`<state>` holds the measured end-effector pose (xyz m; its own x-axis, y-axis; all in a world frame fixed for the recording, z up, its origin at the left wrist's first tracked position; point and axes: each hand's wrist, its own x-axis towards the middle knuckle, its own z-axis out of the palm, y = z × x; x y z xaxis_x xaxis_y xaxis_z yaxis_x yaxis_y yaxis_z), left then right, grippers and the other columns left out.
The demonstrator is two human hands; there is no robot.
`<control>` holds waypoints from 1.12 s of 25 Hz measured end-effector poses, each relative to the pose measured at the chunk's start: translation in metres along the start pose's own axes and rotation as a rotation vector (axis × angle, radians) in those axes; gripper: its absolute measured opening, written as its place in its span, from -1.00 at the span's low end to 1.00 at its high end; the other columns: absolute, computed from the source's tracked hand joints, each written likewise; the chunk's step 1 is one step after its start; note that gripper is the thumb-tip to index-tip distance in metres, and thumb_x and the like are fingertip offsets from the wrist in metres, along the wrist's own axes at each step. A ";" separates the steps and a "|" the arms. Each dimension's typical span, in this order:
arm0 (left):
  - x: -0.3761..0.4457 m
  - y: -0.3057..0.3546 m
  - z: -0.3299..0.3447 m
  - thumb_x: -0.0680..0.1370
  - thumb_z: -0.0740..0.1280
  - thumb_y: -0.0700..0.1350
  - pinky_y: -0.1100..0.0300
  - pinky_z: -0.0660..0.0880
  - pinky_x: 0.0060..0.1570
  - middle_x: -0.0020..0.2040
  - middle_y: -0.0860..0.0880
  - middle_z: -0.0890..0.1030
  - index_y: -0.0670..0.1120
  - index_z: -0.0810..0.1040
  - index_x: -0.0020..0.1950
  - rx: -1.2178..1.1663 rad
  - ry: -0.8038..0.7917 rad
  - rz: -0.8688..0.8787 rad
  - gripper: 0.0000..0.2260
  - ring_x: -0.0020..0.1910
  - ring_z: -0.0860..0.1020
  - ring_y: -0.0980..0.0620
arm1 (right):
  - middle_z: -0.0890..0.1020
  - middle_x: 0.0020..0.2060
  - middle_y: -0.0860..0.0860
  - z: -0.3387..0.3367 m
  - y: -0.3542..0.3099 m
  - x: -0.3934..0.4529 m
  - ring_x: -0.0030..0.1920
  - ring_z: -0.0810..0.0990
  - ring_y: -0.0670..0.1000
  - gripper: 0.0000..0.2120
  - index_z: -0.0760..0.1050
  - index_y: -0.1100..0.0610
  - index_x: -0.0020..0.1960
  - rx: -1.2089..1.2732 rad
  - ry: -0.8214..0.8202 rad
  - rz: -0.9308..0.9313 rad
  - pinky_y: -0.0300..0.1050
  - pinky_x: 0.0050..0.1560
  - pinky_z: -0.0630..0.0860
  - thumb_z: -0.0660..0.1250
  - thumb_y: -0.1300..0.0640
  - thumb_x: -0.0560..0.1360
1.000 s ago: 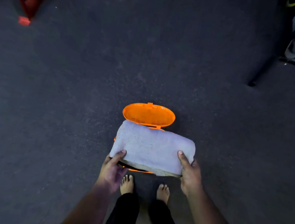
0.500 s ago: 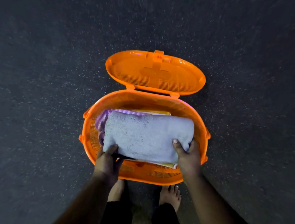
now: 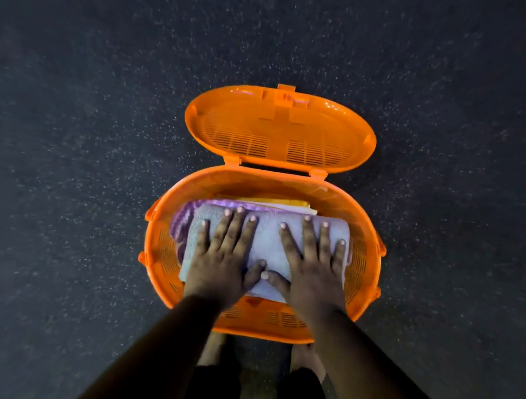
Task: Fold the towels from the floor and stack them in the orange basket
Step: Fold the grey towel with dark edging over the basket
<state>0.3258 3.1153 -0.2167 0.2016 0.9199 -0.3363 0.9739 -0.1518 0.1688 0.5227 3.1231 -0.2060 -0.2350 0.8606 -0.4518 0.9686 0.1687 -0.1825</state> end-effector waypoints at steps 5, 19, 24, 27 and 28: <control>0.031 -0.026 0.083 0.57 0.08 0.38 -0.32 -0.10 0.55 0.68 -0.09 0.00 0.00 -0.01 0.68 0.080 -0.057 0.051 -0.21 0.66 0.00 -0.14 | -0.17 0.65 0.07 0.084 0.015 0.037 0.62 -0.19 0.28 -0.07 -0.19 -0.20 0.64 -0.050 -0.077 0.051 0.63 0.37 0.03 0.03 -0.58 0.43; 0.037 -0.025 0.080 0.57 0.06 0.38 -0.35 -0.10 0.54 0.68 -0.08 0.05 0.01 0.03 0.68 0.058 -0.053 0.019 -0.22 0.65 0.03 -0.11 | -0.18 0.65 0.08 0.073 0.028 0.052 0.64 -0.23 0.15 -0.13 -0.24 -0.17 0.64 -0.081 -0.111 0.006 0.47 0.50 -0.22 -0.14 -0.57 0.47; 0.003 -0.017 -0.043 0.46 -0.20 0.44 -0.31 -0.17 0.55 0.65 -0.02 -0.22 0.08 -0.30 0.62 0.006 -0.356 -0.009 -0.18 0.66 -0.13 -0.08 | -0.20 0.65 0.04 -0.035 0.002 0.005 0.64 -0.23 0.13 -0.20 -0.29 -0.15 0.63 -0.034 -0.289 0.029 0.37 0.52 -0.31 -0.09 -0.47 0.55; -0.046 -0.008 -0.134 0.49 -0.16 0.48 -0.23 -0.15 0.56 0.66 -0.06 -0.22 0.05 -0.26 0.65 -0.072 -0.477 -0.096 -0.14 0.66 -0.13 -0.11 | -0.15 0.66 0.02 -0.119 -0.022 -0.042 0.65 -0.13 0.11 -0.21 -0.22 -0.11 0.65 0.114 -0.357 0.111 0.27 0.58 -0.13 0.01 -0.42 0.58; -0.067 -0.003 -0.174 0.53 -0.04 0.47 -0.20 -0.12 0.56 0.67 -0.08 -0.17 0.03 -0.21 0.67 -0.126 -0.477 -0.143 -0.15 0.66 -0.10 -0.12 | -0.10 0.66 0.03 -0.153 -0.035 -0.062 0.65 -0.07 0.11 -0.21 -0.18 -0.10 0.65 0.154 -0.350 0.133 0.27 0.58 -0.06 0.05 -0.40 0.59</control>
<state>0.2910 3.1170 -0.0334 0.1209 0.6562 -0.7449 0.9810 0.0356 0.1905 0.5158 3.1374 -0.0377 -0.1475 0.6504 -0.7452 0.9752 -0.0300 -0.2192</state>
